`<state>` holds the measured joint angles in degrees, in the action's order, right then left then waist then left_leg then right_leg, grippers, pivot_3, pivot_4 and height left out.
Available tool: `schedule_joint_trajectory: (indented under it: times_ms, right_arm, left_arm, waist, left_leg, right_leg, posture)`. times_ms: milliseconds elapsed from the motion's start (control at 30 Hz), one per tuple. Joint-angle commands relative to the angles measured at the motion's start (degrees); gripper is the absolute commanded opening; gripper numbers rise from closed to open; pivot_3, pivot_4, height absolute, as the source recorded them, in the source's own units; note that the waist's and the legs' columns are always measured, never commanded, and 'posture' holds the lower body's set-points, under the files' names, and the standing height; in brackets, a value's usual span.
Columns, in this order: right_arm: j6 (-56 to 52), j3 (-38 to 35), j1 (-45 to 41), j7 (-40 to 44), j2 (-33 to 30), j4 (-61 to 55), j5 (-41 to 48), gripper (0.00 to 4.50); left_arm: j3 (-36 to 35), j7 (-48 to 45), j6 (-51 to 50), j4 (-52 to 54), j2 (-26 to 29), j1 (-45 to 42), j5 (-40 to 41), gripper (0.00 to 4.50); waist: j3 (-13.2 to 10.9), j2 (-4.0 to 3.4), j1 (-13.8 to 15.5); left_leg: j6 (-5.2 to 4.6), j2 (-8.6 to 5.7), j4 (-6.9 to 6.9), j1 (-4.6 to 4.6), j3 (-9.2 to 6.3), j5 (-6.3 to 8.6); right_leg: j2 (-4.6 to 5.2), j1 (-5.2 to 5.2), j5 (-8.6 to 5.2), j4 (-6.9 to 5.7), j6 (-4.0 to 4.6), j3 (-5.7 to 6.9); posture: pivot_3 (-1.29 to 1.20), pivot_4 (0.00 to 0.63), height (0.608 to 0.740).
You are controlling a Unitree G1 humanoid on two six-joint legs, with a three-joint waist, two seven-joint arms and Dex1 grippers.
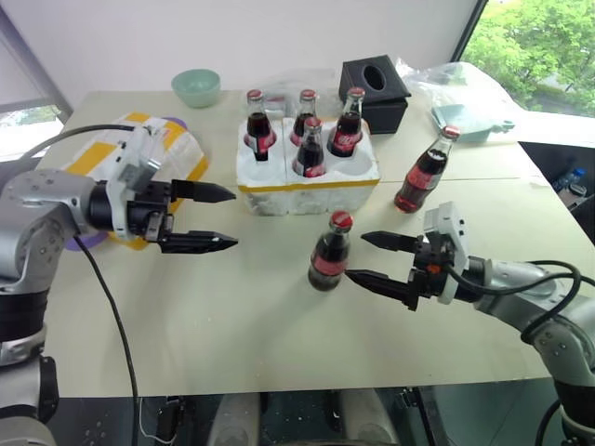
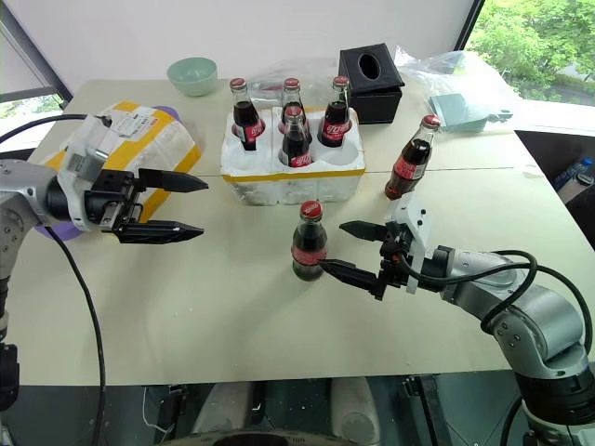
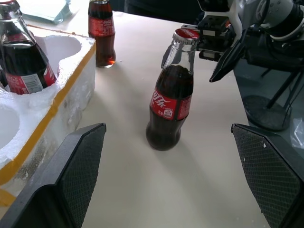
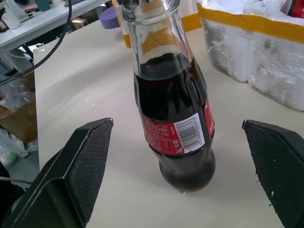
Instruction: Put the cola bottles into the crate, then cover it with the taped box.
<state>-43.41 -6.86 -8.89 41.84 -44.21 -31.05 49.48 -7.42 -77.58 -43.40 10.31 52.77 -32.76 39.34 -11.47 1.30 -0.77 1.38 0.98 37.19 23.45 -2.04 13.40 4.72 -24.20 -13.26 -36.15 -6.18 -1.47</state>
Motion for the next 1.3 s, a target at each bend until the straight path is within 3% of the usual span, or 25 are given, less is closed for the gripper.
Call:
schedule_joint_trajectory:
  times_ms: [33,267,567,1100,1300]
  right_arm:
    - [0.06,-2.29,0.17,0.50,-0.72,-1.68,0.92,4.50]
    - [-0.91,-7.30,2.88,2.23,-3.31,-4.94,4.95,4.50]
    - [-2.60,-18.78,10.53,3.80,-8.36,-10.58,12.38,4.50]
    - [-3.14,-25.25,15.08,-0.90,-9.62,-12.91,17.85,4.50]
    - [-3.02,-26.68,15.93,-1.61,-10.17,-13.42,19.00,4.50]
  left_arm:
    - [1.42,-0.79,1.03,1.57,-0.08,0.37,0.58,4.43]
    - [8.70,-4.21,6.22,0.03,-2.44,0.26,-2.82,4.43]
    - [17.73,-4.51,11.40,-8.56,-14.02,-6.58,-8.09,4.43]
    - [21.57,-3.38,18.24,-19.67,-24.44,-10.95,-16.22,4.43]
    - [21.78,-7.86,19.67,-23.25,-23.49,-13.03,-16.86,4.43]
  waist:
    - [0.00,0.00,0.01]
    - [0.00,0.00,0.22]
    - [0.02,0.03,0.08]
    - [0.02,0.04,0.23]
    - [0.02,0.04,0.16]
  left_leg:
    - [0.00,0.00,0.00,0.00,0.00,0.00]
    - [0.00,0.00,0.00,0.01,0.00,0.00]
    - [0.00,-0.01,0.00,-0.02,0.01,0.00]
    - [0.00,-0.01,0.01,-0.01,-0.01,0.00]
    - [0.00,-0.01,-0.01,-0.02,-0.01,0.00]
  right_leg:
    - [0.00,0.00,0.00,0.00,0.00,0.00]
    - [0.00,0.01,0.00,0.03,0.01,0.00]
    - [0.00,0.05,0.00,0.05,0.02,0.00]
    - [-0.01,0.07,0.00,0.06,0.01,0.00]
    - [-0.01,0.07,0.00,0.06,0.02,0.00]
  posture:
    - [0.00,0.150,0.739]
    - [0.00,0.150,0.739]
    - [0.00,0.150,0.739]
    - [0.00,0.150,0.739]
    - [0.00,0.150,0.739]
